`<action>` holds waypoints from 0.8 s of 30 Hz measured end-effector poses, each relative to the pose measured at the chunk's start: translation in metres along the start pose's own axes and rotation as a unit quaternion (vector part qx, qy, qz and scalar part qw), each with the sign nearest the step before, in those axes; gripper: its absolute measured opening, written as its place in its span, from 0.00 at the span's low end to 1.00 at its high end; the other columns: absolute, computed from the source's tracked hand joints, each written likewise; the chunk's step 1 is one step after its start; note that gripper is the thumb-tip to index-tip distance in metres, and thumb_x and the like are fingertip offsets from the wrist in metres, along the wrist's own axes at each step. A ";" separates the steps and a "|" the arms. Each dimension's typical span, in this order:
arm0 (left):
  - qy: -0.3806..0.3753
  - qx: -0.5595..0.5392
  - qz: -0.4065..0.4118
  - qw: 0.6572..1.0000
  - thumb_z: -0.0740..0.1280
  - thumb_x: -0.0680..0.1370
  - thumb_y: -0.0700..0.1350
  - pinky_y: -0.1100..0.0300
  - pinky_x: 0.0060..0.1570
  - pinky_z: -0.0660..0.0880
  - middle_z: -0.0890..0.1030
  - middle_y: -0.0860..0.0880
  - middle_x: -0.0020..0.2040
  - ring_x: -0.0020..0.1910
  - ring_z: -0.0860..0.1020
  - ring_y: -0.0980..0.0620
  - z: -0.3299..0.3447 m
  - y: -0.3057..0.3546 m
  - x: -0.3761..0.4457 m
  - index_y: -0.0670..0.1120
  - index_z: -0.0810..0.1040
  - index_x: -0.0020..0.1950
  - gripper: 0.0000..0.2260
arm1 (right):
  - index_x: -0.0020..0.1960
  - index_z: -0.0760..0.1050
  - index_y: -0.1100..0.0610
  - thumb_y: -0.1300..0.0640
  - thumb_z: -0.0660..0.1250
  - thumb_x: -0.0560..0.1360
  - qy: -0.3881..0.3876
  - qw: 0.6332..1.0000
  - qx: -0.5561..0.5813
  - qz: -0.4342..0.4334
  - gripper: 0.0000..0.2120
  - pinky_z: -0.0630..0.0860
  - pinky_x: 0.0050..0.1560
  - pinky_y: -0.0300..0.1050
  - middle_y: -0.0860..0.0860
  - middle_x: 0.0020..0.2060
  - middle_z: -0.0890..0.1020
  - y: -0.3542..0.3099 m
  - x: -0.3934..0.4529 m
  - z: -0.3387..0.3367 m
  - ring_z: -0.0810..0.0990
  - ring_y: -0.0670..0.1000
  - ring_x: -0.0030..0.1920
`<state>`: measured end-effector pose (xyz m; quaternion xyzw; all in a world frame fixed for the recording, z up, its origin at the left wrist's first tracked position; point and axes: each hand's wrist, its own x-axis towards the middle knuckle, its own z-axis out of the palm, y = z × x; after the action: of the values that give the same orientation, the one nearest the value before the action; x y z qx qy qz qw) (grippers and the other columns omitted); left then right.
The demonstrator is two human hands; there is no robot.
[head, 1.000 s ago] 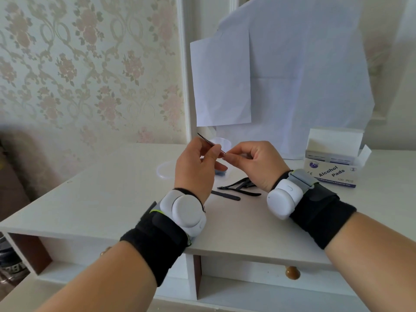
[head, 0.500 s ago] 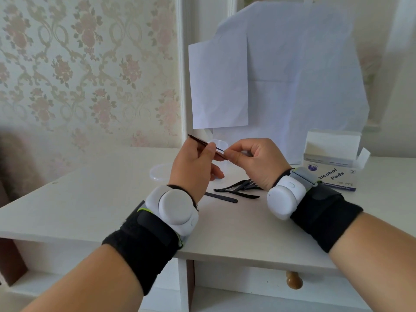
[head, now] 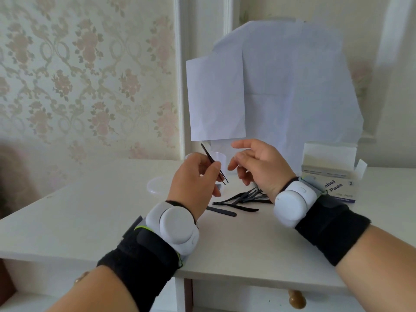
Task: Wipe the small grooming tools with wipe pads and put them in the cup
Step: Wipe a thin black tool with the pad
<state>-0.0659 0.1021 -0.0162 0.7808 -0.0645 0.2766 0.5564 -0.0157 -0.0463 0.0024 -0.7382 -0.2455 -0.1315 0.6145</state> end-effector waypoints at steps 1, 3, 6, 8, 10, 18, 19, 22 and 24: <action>-0.005 -0.005 -0.001 1.000 0.63 0.80 0.46 0.57 0.34 0.73 0.83 0.51 0.38 0.27 0.78 0.52 0.000 0.000 0.000 0.47 0.75 0.47 0.04 | 0.60 0.72 0.59 0.64 0.60 0.81 -0.004 1.000 0.000 -0.007 0.09 0.73 0.30 0.45 0.54 0.37 0.85 0.001 0.000 0.000 0.76 0.53 0.32; -0.017 -0.004 -0.001 1.000 0.64 0.80 0.46 0.60 0.33 0.73 0.83 0.51 0.37 0.27 0.79 0.53 0.001 0.000 0.000 0.48 0.75 0.48 0.03 | 0.55 0.70 0.58 0.62 0.61 0.81 -0.009 1.000 0.006 -0.015 0.04 0.74 0.31 0.46 0.55 0.38 0.86 0.001 0.000 0.001 0.79 0.53 0.33; -0.020 0.003 0.001 1.000 0.64 0.80 0.47 0.63 0.31 0.74 0.83 0.52 0.37 0.27 0.79 0.55 0.000 0.000 -0.001 0.48 0.75 0.49 0.04 | 0.50 0.71 0.59 0.60 0.62 0.81 -0.008 1.000 0.004 -0.013 0.02 0.77 0.32 0.47 0.54 0.39 0.86 0.000 -0.002 0.000 0.82 0.54 0.34; -0.020 0.002 0.004 1.000 0.64 0.80 0.47 0.62 0.32 0.74 0.83 0.52 0.37 0.28 0.80 0.55 0.000 0.001 -0.001 0.48 0.75 0.49 0.04 | 0.49 0.74 0.61 0.59 0.64 0.80 -0.004 1.000 -0.003 -0.014 0.04 0.78 0.33 0.46 0.53 0.38 0.86 -0.001 -0.003 -0.001 0.83 0.52 0.34; -0.024 -0.001 0.002 1.000 0.64 0.80 0.48 0.59 0.35 0.75 0.84 0.52 0.38 0.30 0.82 0.52 0.000 0.001 -0.002 0.48 0.76 0.47 0.05 | 0.48 0.77 0.61 0.57 0.66 0.79 0.003 1.000 -0.015 -0.020 0.07 0.78 0.33 0.46 0.52 0.37 0.86 -0.001 -0.003 -0.001 0.83 0.50 0.34; -0.043 -0.033 -0.023 0.998 0.66 0.79 0.49 0.66 0.35 0.74 0.83 0.51 0.48 0.33 0.83 0.58 -0.002 0.003 -0.003 0.46 0.79 0.50 0.07 | 0.44 0.83 0.55 0.53 0.71 0.76 0.047 0.996 -0.068 -0.040 0.07 0.70 0.28 0.33 0.40 0.22 0.77 0.000 -0.003 -0.003 0.73 0.39 0.24; -0.047 -0.040 -0.024 0.998 0.67 0.79 0.49 0.66 0.34 0.75 0.82 0.51 0.48 0.34 0.83 0.57 -0.002 0.003 -0.003 0.46 0.79 0.50 0.07 | 0.44 0.83 0.55 0.54 0.71 0.76 0.047 0.996 -0.069 -0.044 0.06 0.71 0.28 0.33 0.40 0.22 0.77 0.000 -0.003 -0.003 0.73 0.40 0.24; -0.043 -0.045 -0.023 0.998 0.67 0.79 0.48 0.66 0.33 0.75 0.82 0.50 0.48 0.35 0.84 0.55 -0.001 0.003 -0.003 0.45 0.79 0.50 0.07 | 0.44 0.83 0.57 0.57 0.72 0.75 0.034 0.996 -0.068 -0.045 0.04 0.75 0.31 0.36 0.44 0.27 0.81 0.000 -0.003 -0.001 0.78 0.43 0.28; -0.032 -0.049 -0.025 0.998 0.66 0.79 0.48 0.64 0.34 0.76 0.83 0.49 0.48 0.34 0.84 0.53 -0.002 0.002 -0.002 0.45 0.78 0.50 0.07 | 0.46 0.83 0.59 0.60 0.72 0.75 0.016 0.998 -0.047 -0.039 0.02 0.78 0.34 0.39 0.50 0.32 0.84 0.000 -0.003 0.001 0.82 0.47 0.32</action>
<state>-0.0692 0.1027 -0.0148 0.7626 -0.0763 0.2345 0.5981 -0.0184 -0.0462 0.0007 -0.7539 -0.2579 -0.1786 0.5772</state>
